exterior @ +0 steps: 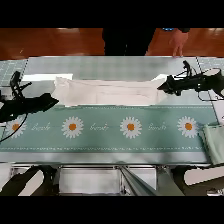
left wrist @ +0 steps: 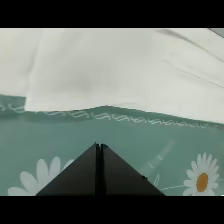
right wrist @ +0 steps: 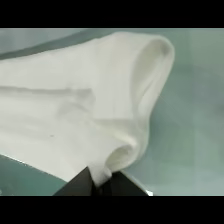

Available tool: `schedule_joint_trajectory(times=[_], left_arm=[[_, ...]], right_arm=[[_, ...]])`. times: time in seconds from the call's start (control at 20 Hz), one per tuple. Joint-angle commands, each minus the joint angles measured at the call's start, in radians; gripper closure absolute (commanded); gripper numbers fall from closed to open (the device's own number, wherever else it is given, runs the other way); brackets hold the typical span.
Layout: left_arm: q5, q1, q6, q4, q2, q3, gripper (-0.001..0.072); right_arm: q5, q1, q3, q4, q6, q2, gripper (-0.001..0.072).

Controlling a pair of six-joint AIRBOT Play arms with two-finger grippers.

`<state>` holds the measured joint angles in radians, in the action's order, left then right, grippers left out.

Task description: Fold the shirts.

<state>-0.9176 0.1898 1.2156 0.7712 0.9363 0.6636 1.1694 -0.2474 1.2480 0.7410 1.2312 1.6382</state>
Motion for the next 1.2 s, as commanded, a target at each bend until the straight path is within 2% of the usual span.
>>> schedule_joint_trajectory(times=[0.0, 0.05, 0.1, 0.2, 0.3, 0.45, 0.7, 0.95, 1.15], left_arm=[[-0.026, -0.121, -0.105, -0.046, 0.078, 0.092, 0.0693], [0.006, -0.175, -0.163, -0.033, 0.119, 0.129, 0.0693], [0.028, -0.216, -0.172, 0.029, 0.168, 0.181, 0.0693], [-0.037, -0.267, -0.041, 0.114, 0.297, 0.340, 0.0693], [-0.085, -0.349, -0.003, 0.113, 0.412, 0.471, 0.0693], [-0.052, -0.528, 0.014, 0.124, 0.564, 0.597, 0.0693], [-0.113, -0.807, 0.211, 0.128, 0.836, 0.834, 0.0693], [-0.169, -0.983, 0.307, 0.127, 1.014, 1.033, 0.0693], [-0.229, -1.025, 0.307, 0.120, 1.033, 1.065, 0.0692]], right_arm=[[0.067, 0.007, -0.042, 0.179, 0.111, -0.216, 0.0689], [0.064, 0.007, -0.077, 0.222, 0.119, -0.302, 0.0690], [0.067, 0.007, -0.106, 0.271, 0.150, -0.381, 0.0690], [0.098, 0.006, -0.158, 0.317, 0.172, -0.529, 0.0690], [0.157, 0.006, -0.193, 0.306, 0.180, -0.653, 0.0689], [0.176, 0.006, -0.213, 0.302, 0.240, -0.788, 0.0689], [0.266, 0.006, -0.213, 0.261, 0.262, -0.896, 0.0689], [0.282, 0.006, -0.213, 0.204, 0.263, -0.923, 0.0689], [0.277, 0.006, -0.213, 0.204, 0.261, -0.923, 0.0689]])
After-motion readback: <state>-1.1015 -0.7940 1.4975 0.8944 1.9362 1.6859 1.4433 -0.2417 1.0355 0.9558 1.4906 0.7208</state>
